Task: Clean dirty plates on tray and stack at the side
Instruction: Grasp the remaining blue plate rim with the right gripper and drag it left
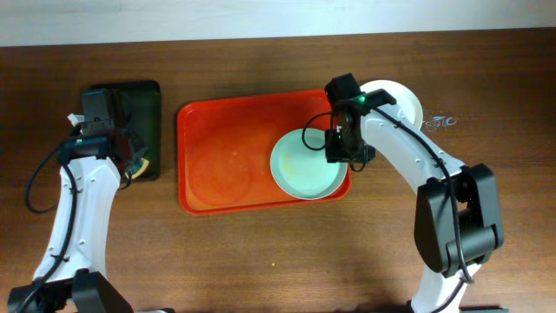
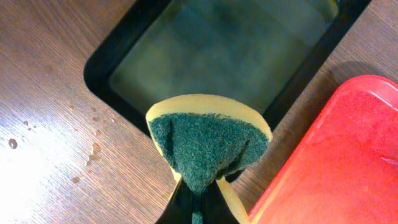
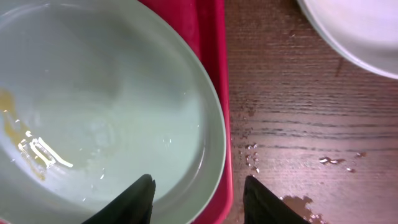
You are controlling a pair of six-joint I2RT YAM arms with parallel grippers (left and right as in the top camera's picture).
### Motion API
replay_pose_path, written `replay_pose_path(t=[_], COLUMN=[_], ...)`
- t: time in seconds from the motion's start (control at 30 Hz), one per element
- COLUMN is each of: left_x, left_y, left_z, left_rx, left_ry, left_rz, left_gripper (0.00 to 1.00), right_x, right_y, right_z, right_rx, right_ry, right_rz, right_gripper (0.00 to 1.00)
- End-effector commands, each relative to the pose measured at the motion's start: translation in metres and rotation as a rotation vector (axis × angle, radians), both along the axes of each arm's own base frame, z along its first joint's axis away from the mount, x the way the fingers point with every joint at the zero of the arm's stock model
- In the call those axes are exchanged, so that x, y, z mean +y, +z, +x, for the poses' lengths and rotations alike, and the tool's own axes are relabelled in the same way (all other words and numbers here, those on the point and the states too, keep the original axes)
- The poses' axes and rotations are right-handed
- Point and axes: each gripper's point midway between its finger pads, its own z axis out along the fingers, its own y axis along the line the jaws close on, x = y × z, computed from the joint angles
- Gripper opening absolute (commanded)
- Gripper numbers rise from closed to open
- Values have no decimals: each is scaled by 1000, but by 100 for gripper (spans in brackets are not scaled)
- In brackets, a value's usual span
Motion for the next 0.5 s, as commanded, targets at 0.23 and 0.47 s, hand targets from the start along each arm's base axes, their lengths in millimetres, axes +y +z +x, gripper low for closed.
replay_pose_path(t=[0.23,0.47], left_x=[0,0], left_y=[-3,-3], left_z=[0,0], left_rx=[2,2], left_ry=[11,11], left_rz=[-13,-13], left_gripper=[0,0], right_x=[10,35], right_y=[-38,-36], right_z=[-22,-17], right_rx=[98,85], right_ry=[-27,-4], right_rz=[51,165], right_gripper=[47,45])
